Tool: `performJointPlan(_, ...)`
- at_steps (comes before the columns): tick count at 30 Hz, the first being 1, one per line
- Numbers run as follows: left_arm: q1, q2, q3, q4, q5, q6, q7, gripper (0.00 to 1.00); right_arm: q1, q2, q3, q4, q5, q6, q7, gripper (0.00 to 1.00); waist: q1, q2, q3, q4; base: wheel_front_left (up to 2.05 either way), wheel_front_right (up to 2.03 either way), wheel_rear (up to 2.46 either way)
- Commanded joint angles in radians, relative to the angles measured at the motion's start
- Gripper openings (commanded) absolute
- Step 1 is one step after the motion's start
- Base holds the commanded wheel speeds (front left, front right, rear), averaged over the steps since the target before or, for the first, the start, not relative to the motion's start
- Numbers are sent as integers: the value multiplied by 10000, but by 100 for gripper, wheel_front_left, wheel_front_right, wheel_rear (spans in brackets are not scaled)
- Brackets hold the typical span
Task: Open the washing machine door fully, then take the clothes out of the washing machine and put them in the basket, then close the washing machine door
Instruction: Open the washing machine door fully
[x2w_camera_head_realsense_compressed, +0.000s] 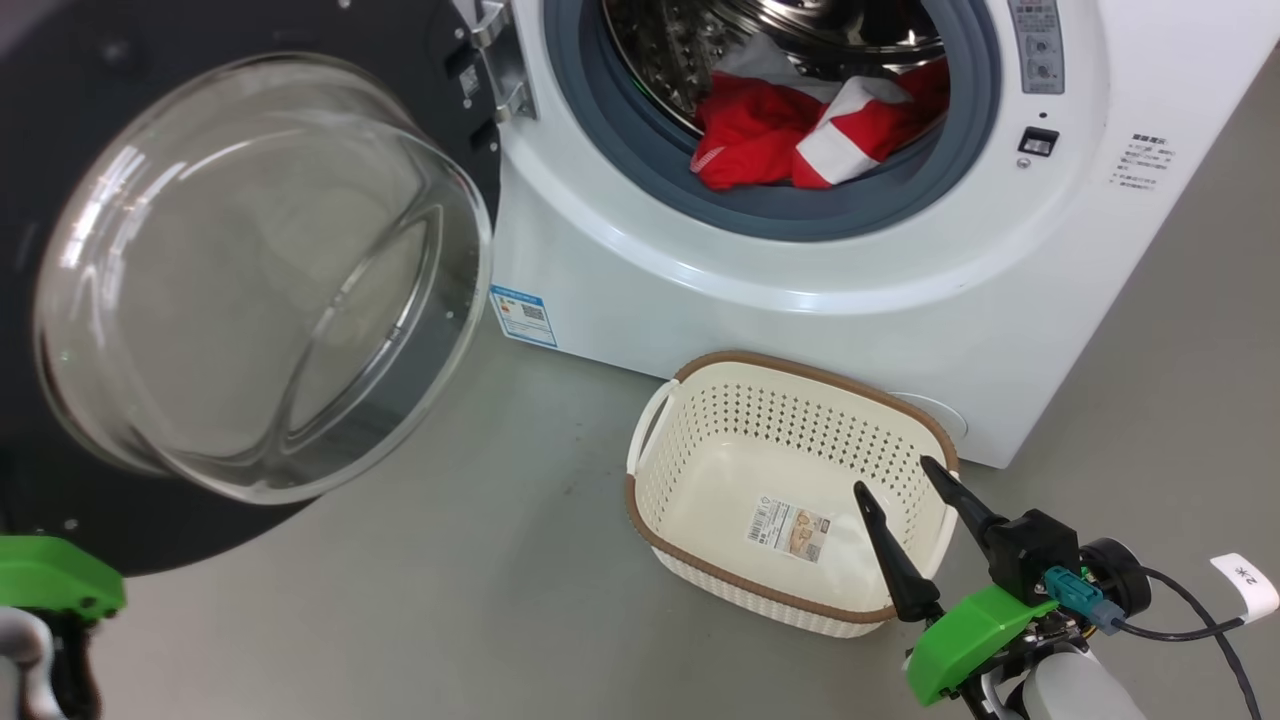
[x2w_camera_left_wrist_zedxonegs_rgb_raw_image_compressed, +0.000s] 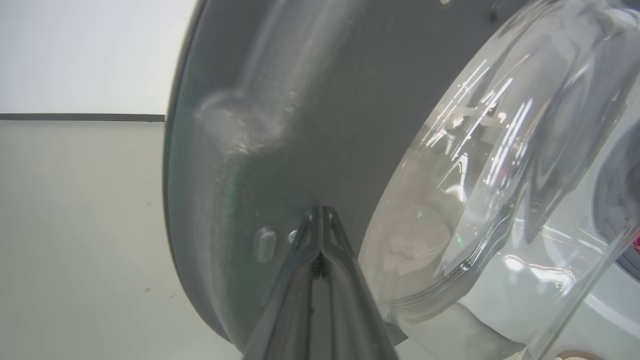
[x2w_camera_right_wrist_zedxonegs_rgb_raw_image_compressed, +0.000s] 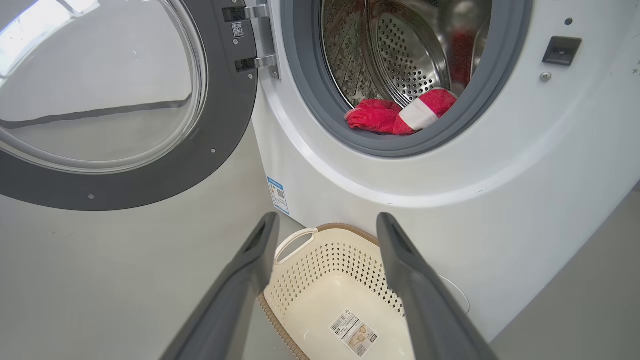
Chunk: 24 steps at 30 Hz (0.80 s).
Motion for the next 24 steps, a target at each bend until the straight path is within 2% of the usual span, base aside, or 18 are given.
performJointPlan(1, -564, 818, 593, -50, -100, 22, -152, 0, -197, -24, 159, -233, -86, 48, -93, 100, 0, 0, 67, -93, 0, 0, 0)
performJointPlan(6, -804, 779, 769, 104, -266, -304, -196, 0, -331, -8, 162, -244, -103, 48, -93, 100, 0, 0, 203, -274, 0, 0, 0)
performJointPlan(10, -727, 601, 930, -78, -301, -387, -212, 0, -389, 23, 130, -240, -96, 48, -93, 100, 0, 0, 243, -413, 0, 0, 0)
performJointPlan(13, -535, 433, 1096, -465, -178, -283, -215, 0, -435, 39, 113, -240, -79, 48, -93, 100, 0, 0, 254, -495, 0, 0, 0)
performJointPlan(19, 419, -258, 1495, -2171, 330, -49, -218, 0, -467, 74, -41, -328, 23, 48, -93, 100, 0, 0, 179, -783, 0, 0, 0)
performJointPlan(20, 573, -356, 1520, -2508, 417, -41, -218, 11, -457, 77, -104, -349, 22, 48, -93, 100, 0, 0, 167, -827, 0, 0, 0)
performJointPlan(21, 724, -488, 1553, -2853, 463, -26, -218, 41, -441, 79, -180, -374, 5, 48, -93, 100, 0, 0, 151, -868, 0, 0, 0)
performJointPlan(22, 864, -596, 1572, -3168, 479, -61, -218, 91, -417, 81, -274, -403, -22, 48, -93, 100, 0, 0, 138, -901, 0, 0, 0)
performJointPlan(23, 1006, -714, 1586, -3459, 476, -67, -218, 100, -390, 83, -366, -437, -58, 48, -93, 100, 0, 0, 109, -948, 0, 0, 0)
performJointPlan(24, 1145, -787, 1602, -3743, 491, -63, -218, 100, -358, 84, -451, -471, -92, 48, -93, 100, 0, 0, 86, -991, 0, 0, 0)
